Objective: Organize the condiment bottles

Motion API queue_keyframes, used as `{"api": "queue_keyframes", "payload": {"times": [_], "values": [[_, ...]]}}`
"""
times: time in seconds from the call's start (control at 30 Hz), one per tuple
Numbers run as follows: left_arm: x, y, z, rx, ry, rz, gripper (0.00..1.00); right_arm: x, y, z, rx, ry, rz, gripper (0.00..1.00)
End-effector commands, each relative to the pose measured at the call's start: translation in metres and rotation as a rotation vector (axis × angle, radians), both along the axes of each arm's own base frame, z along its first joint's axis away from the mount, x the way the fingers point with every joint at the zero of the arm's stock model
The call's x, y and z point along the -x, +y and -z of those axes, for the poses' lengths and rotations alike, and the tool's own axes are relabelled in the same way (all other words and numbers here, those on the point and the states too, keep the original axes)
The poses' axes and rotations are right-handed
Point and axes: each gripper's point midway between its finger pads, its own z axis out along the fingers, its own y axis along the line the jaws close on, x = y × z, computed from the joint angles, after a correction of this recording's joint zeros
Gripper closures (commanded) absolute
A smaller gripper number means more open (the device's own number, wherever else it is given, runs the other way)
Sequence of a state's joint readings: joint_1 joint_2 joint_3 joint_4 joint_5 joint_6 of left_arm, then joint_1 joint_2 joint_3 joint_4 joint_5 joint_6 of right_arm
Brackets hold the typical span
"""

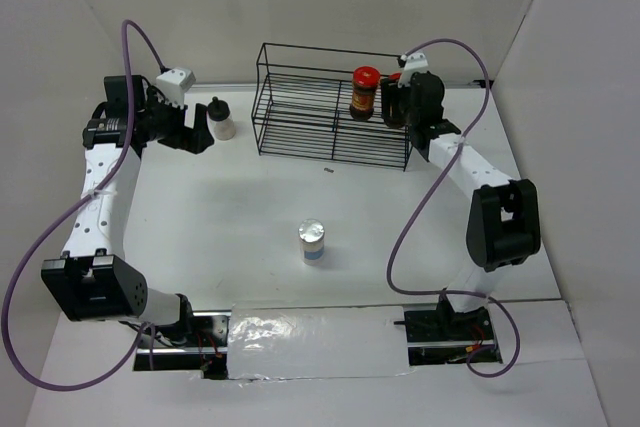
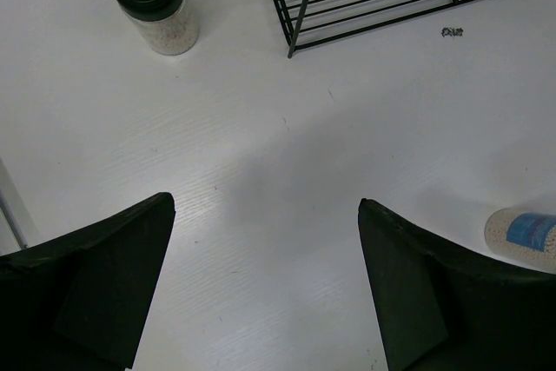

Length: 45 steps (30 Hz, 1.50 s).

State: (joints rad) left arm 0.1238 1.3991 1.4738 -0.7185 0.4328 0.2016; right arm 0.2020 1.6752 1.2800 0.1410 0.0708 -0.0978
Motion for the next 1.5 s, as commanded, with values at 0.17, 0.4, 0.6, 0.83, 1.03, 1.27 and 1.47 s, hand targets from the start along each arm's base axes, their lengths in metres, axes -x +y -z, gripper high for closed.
{"api": "queue_keyframes", "payload": {"times": [0.17, 0.4, 0.6, 0.83, 1.03, 1.27, 1.47], "values": [[-0.003, -0.001, -0.01, 0.024, -0.033, -0.002, 0.01, -0.028, -0.006, -0.062, -0.109, -0.267, 0.026, 1.0], [-0.006, -0.002, -0.006, 0.033, -0.017, 0.0, 0.01, -0.028, -0.003, -0.049, -0.115, -0.244, 0.004, 0.87], [-0.004, -0.011, -0.011, 0.061, -0.022, 0.054, 0.01, -0.027, -0.001, -0.055, -0.127, -0.212, -0.014, 0.14], [0.012, -0.041, -0.026, 0.149, -0.052, 0.212, 0.01, -0.022, -0.009, -0.067, -0.133, -0.222, -0.003, 0.0], [0.048, -0.092, -0.026, 0.161, -0.033, 0.478, 0.01, -0.01, -0.023, -0.096, -0.13, -0.24, 0.031, 0.0], [0.106, -0.169, -0.007, 0.176, 0.002, 0.799, 0.01, 0.025, -0.056, -0.137, -0.111, -0.275, 0.123, 0.0], [0.149, -0.216, 0.035, 0.089, 0.085, 0.964, 0.01, 0.069, -0.053, -0.155, -0.056, -0.273, 0.086, 0.0]]}}
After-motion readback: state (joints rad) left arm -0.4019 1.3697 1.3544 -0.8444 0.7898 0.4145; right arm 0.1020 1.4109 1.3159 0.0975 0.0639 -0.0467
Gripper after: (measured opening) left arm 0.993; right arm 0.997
